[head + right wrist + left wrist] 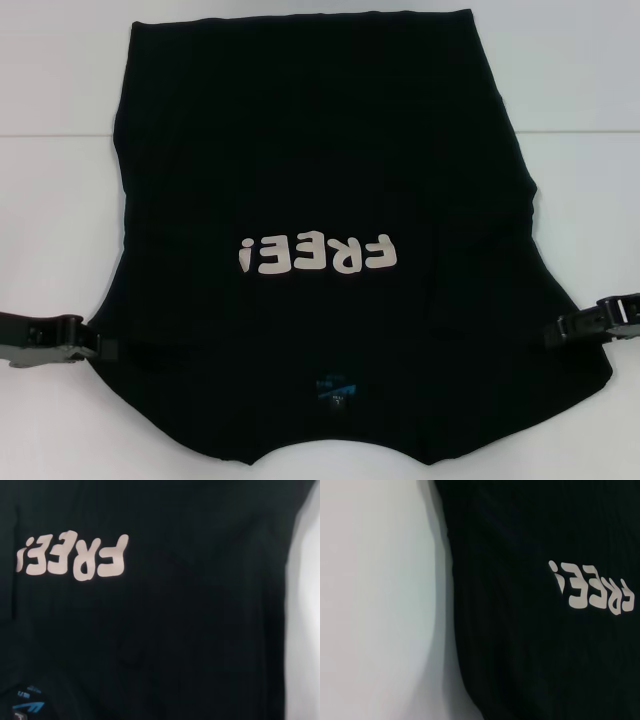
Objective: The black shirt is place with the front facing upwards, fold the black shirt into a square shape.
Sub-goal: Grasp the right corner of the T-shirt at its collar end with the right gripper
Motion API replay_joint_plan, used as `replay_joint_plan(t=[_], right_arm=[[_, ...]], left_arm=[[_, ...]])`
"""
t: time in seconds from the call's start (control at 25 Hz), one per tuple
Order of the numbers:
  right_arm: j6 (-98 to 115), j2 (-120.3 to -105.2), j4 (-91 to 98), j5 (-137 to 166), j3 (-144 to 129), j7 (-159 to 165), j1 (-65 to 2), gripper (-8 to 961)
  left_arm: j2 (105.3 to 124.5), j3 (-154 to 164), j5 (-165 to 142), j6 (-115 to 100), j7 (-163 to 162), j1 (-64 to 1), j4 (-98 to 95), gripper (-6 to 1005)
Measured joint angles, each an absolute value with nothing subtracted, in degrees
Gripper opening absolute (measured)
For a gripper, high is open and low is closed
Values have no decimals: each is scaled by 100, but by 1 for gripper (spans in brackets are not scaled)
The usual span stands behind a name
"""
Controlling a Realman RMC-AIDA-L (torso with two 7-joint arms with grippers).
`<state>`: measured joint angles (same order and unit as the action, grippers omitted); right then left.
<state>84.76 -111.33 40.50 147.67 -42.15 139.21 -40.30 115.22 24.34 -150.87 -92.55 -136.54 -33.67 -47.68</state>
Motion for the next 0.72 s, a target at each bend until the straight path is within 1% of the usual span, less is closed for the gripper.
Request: replay_joint_plan(t=[0.24, 0.44, 0.72], right_arm=[[8298, -11201, 4014, 14960, -4625, 14084, -4081, 881], [8230, -11260, 4029, 15140, -4705, 14137, -4138, 661], [8230, -11269, 4067, 15144, -4716, 14138, -4140, 386]], left_arm=[[11522, 2426, -14939, -9254, -13583, -3322, -4772, 22], [11523, 2425, -14939, -9254, -13562, -3312, -4766, 22], [11531, 2425, -14939, -9254, -13516, -3313, -4759, 21]])
